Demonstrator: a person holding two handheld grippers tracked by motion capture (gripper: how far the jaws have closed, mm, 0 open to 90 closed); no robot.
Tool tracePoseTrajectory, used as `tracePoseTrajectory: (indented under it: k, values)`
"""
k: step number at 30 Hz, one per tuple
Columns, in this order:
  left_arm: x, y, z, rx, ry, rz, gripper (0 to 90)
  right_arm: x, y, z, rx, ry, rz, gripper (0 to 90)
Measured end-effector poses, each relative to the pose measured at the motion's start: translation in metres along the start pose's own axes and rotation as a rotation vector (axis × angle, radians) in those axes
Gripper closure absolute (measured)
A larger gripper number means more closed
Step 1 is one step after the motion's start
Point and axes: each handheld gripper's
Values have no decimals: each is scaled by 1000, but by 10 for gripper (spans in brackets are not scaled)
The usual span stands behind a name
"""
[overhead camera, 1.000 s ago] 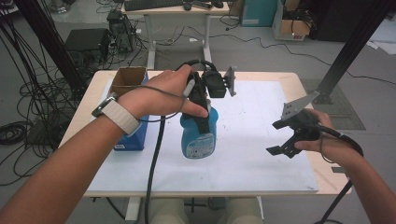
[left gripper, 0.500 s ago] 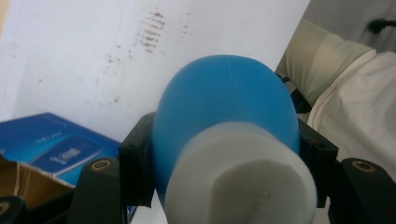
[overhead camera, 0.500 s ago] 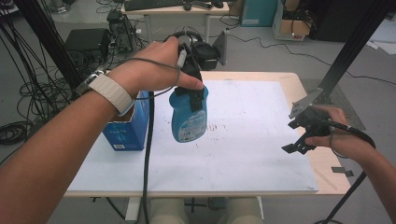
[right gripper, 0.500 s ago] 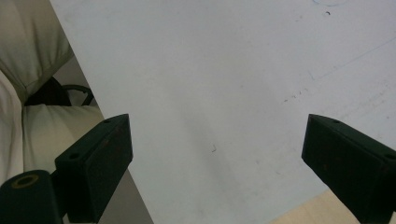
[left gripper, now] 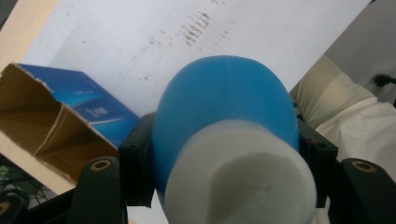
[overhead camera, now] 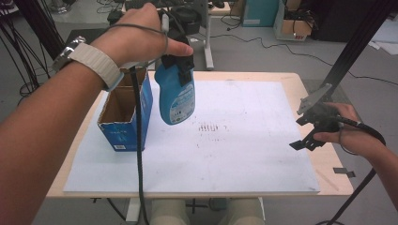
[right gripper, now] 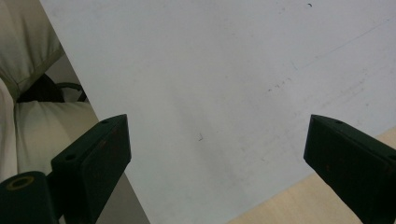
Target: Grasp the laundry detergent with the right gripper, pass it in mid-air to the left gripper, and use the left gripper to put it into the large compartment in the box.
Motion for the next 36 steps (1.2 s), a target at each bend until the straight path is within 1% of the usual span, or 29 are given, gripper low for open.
tracePoseTrajectory:
  k: [2, 4, 8, 9, 10, 11, 13, 14, 15, 16, 18, 19, 24, 26, 27, 28, 32, 36]
  values:
    - [3, -2, 6, 32, -1, 0, 375, 0, 0, -1, 4, -1, 0, 75]
    - [5, -5, 13, 86, 5, -1, 375, 1, 1, -2, 4, -4, -3, 75]
    - [9, -11, 28, 206, 14, 23, 375, 2, 2, -4, 1, -9, -7, 78]
    - [10, -13, 32, 218, 17, 26, 375, 2, 3, -5, 4, -12, -6, 79]
    - [11, -15, 36, 245, 19, 33, 375, 2, 3, -5, 2, -13, -7, 79]
    - [12, -16, 40, 261, 23, 38, 375, 2, 3, -6, 1, -15, -9, 79]
    - [14, -20, 48, 306, 34, 47, 375, 3, 3, -7, 3, -17, -8, 80]
    - [14, -22, 52, 318, 38, 55, 375, 3, 3, -8, 1, -18, -10, 81]
    - [14, -24, 55, 356, 42, 40, 375, 4, 3, -8, 2, -19, -10, 81]
    - [15, -26, 59, 378, 47, 42, 375, 4, 3, -9, -2, -20, -11, 81]
    - [19, -31, 68, 405, 62, 53, 375, 4, 3, -10, -4, -23, -13, 81]
    - [20, -34, 73, 432, 71, 52, 375, 4, 3, -10, -5, -23, -13, 81]
    - [20, -45, 89, 517, 90, 56, 375, 2, 4, -14, -10, -22, -15, 81]
    - [20, -51, 97, 533, 81, 62, 375, 1, 5, -15, -9, -20, -13, 81]
    - [19, -53, 100, 545, 83, 63, 375, 0, 5, -15, -10, -19, -15, 81]
    - [18, -56, 103, 564, 85, 70, 375, -1, 6, -15, -9, -17, -13, 81]
    - [14, -65, 114, 618, 90, 91, 375, -4, 7, -17, -7, -10, -8, 82]
    - [8, -75, 126, 673, 94, 98, 375, -8, 8, -19, -6, -6, -5, 82]
Point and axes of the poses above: each handheld gripper's, and its own axes: x roughly backward along the jaws, y roughly out of its top, z roughly to its left, and after that the axes turned 9 degrees about y, right-handed
